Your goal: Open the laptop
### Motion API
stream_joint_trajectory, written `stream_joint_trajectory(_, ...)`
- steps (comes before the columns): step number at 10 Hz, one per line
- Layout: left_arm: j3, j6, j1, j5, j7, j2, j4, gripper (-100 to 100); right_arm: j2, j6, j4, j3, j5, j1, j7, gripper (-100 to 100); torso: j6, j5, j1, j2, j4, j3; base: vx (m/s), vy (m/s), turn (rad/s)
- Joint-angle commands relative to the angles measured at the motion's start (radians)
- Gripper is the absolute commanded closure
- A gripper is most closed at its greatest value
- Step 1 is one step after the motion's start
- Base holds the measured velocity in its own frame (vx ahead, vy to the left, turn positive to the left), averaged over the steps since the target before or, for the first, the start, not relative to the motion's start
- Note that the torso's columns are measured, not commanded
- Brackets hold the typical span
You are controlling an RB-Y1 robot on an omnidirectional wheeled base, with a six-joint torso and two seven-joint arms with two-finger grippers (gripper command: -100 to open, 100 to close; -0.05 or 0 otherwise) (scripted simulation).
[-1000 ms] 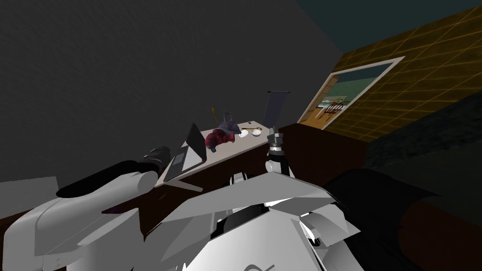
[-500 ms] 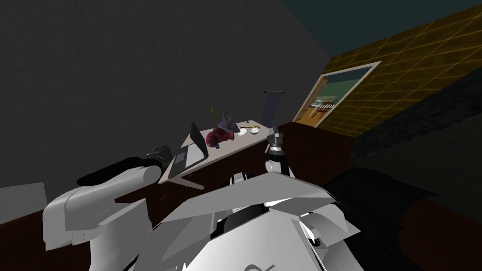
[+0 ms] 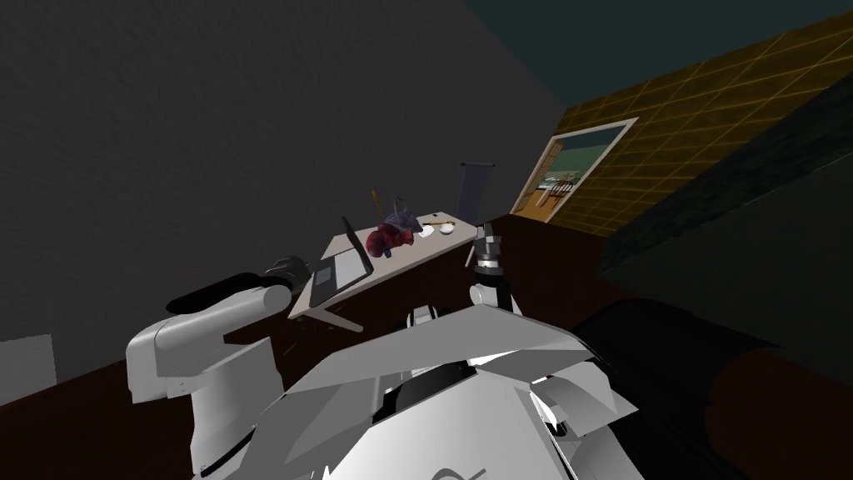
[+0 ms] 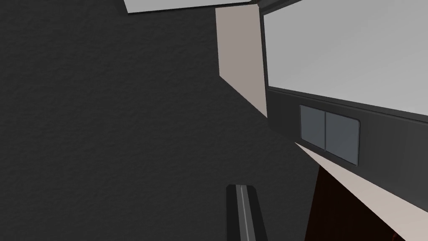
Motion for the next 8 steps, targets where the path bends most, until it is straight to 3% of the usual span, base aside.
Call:
stream_joint_trajectory(1, 0.010, 0.023, 0.004, -0.018, -0.008, 0.016, -0.017, -100, 0.000, 0.000, 0.000, 0.000, 0.000, 0.000, 0.000, 0, -0.001, 0.000, -0.001, -0.001, 0.000, 0.000, 0.030, -0.082, 0.014)
stream_joint_trajectory(3, 0.018, 0.042, 0.010, -0.033, -0.016, 0.028, -0.033, -100, 0.000, 0.000, 0.000, 0.000, 0.000, 0.000, 0.000, 0, 0.000, -0.002, -0.008, -0.005, -0.001, -0.003, 0.118, -0.139, 0.017)
stream_joint_trajectory(8, 0.043, 0.107, 0.030, -0.086, -0.048, 0.072, -0.082, -100, 0.000, 0.000, 0.000, 0.000, 0.000, 0.000, 0.000, 0, 0.000, 0.000, 0.001, 0.002, 0.001, 0.001, 0.112, -0.145, 0.014)
